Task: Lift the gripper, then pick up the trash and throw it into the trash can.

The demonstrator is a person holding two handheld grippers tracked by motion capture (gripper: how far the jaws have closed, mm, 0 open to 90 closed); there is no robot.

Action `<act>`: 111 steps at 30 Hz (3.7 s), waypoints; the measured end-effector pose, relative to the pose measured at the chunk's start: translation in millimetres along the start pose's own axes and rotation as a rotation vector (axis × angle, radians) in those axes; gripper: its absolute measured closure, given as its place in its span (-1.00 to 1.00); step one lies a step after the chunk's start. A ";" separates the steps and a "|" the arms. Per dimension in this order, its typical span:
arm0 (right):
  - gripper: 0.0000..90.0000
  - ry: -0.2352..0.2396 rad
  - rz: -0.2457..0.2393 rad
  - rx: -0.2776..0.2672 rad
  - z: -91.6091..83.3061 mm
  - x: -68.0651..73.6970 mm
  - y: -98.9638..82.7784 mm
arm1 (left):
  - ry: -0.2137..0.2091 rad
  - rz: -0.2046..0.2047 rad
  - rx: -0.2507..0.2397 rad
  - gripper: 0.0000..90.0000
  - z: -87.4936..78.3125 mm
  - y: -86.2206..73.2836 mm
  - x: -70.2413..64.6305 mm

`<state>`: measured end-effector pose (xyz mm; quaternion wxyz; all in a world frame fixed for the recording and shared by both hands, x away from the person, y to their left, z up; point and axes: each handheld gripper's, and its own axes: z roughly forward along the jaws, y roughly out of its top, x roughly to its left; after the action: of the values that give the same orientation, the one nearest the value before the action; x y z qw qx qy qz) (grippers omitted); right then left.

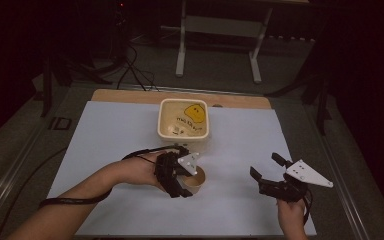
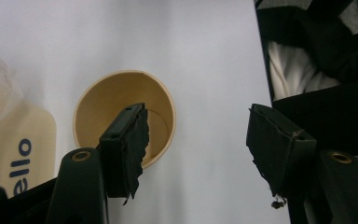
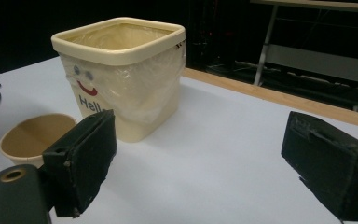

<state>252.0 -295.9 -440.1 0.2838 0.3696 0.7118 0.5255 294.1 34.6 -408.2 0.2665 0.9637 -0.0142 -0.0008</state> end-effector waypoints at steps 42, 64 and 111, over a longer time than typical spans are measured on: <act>-0.77 0.014 -0.008 0.017 2.4 1.3 -1.2 | 0.059 0.093 0.146 0.89 55.3 1.0 10.6; -0.77 0.016 -0.008 0.016 2.9 1.6 -0.9 | 0.001 0.087 0.131 0.96 15.1 -0.8 6.6; -0.77 0.030 0.001 0.019 4.9 2.4 -0.9 | 0.046 0.088 0.105 0.96 -101.5 22.3 -8.0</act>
<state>254.4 -291.5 -442.4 0.2693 0.3650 0.7207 0.5242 286.5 67.9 -309.7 0.2155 0.9746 -0.0505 0.0338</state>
